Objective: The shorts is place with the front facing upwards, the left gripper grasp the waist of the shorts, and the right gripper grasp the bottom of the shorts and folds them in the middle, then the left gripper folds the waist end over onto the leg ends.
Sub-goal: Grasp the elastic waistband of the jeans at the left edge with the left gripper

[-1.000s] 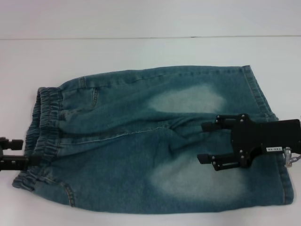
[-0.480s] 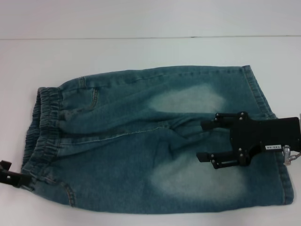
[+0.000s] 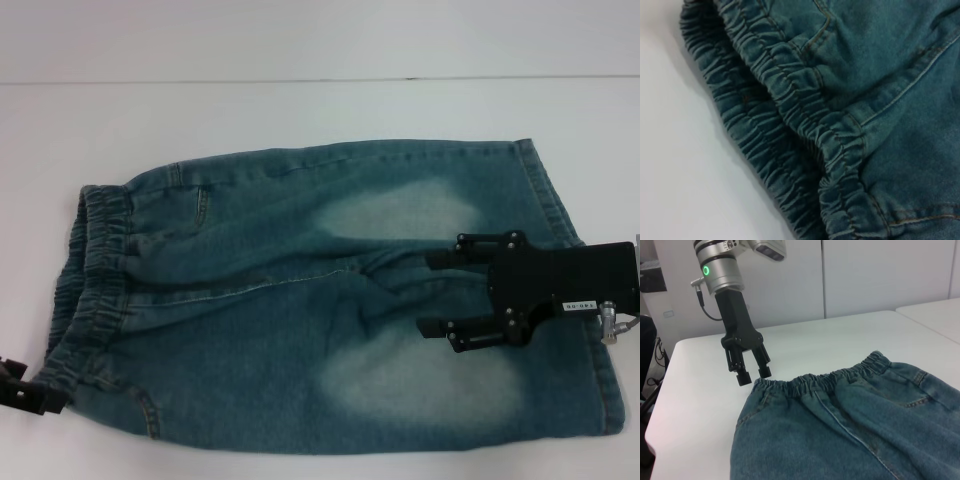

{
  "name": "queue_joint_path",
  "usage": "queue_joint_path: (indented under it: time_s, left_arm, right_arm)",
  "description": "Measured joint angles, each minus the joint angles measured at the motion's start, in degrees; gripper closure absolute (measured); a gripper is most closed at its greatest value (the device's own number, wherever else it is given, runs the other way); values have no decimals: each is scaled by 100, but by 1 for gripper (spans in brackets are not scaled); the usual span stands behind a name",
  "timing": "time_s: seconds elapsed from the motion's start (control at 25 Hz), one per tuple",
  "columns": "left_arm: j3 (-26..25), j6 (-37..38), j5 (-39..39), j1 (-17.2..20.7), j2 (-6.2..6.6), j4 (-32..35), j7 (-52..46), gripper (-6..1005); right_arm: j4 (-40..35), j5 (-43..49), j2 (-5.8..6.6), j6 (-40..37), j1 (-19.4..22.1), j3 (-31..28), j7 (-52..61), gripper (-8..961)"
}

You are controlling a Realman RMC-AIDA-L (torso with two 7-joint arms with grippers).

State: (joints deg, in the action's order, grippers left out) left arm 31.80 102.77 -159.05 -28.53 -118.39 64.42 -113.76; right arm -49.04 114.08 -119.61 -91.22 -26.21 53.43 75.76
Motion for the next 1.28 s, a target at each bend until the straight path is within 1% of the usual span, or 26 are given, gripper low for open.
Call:
queue_joint_path:
  time_s: [0.24, 0.36, 0.68, 0.8, 0.84, 1.04, 1.24, 1.28]
  left_arm:
    - [70, -51, -3, -33, -67, -45, -6, 151]
    - [120, -71, -4, -62, -91, -56, -8, 221]
    - [230, -209, -93, -121, -98, -86, -129, 217]
    - [269, -259, -163, -136, -102, -149, -160, 216]
    - [282, -270, -256, -183, -101, -270, -169, 215]
    - [372, -276, -465, -274, -103, -441, -199, 360]
    - [399, -234, -444, -308, -111, -445, -222, 511]
    - [391, -225, -433, -317, -111, -444, -223, 564]
  right_arm:
    - [0, 0, 0, 12, -14, 0, 0, 125]
    - [0, 0, 0, 28, -15, 0, 0, 126]
    - [0, 0, -1, 61, -16, 0, 0, 130]
    - [0, 0, -1, 61, -15, 0, 0, 132]
    - [0, 0, -1, 63, -15, 0, 2, 133]
    - [0, -1, -8, 71, -22, -1, 15, 135]
    - [0, -8, -9, 88, -24, -16, 6, 138]
    - [1, -9, -10, 88, -24, -28, 5, 138]
